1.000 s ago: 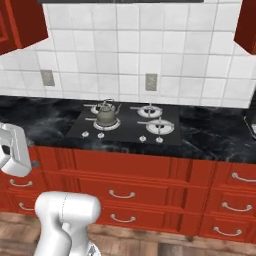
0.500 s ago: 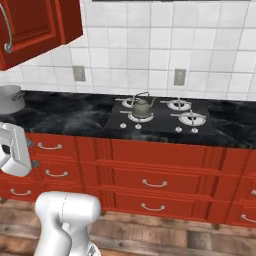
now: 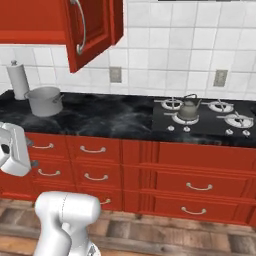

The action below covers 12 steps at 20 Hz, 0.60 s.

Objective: Pick the kettle from the cabinet and place it on a stove burner. Then pick the pot from the counter and place it on another stove burner. Finally, turn both burners on.

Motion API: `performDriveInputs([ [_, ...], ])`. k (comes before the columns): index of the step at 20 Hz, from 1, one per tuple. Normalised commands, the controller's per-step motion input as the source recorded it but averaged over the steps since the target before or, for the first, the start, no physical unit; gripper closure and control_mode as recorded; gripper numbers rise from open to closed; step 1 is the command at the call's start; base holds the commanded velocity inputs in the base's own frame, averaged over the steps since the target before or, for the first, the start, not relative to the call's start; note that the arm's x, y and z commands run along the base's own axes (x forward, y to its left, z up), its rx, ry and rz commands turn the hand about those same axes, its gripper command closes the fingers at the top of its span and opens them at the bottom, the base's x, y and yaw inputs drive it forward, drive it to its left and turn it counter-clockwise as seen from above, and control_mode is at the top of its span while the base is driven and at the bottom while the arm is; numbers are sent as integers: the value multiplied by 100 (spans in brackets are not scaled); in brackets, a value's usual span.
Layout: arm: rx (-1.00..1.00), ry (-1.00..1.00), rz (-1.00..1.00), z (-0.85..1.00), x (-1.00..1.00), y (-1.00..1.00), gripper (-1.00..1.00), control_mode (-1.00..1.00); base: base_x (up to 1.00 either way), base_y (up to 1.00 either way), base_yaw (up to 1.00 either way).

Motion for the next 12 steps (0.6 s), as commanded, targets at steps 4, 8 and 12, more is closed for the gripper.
performDriveInputs([
  [4,0,0,0,0,0,0,-100,100,1,82,-9],
  [8,0,0,0,0,0,0,-100,100,25,69,-12],
  [12,0,0,0,0,0,0,-100,100,47,74,-13],
])
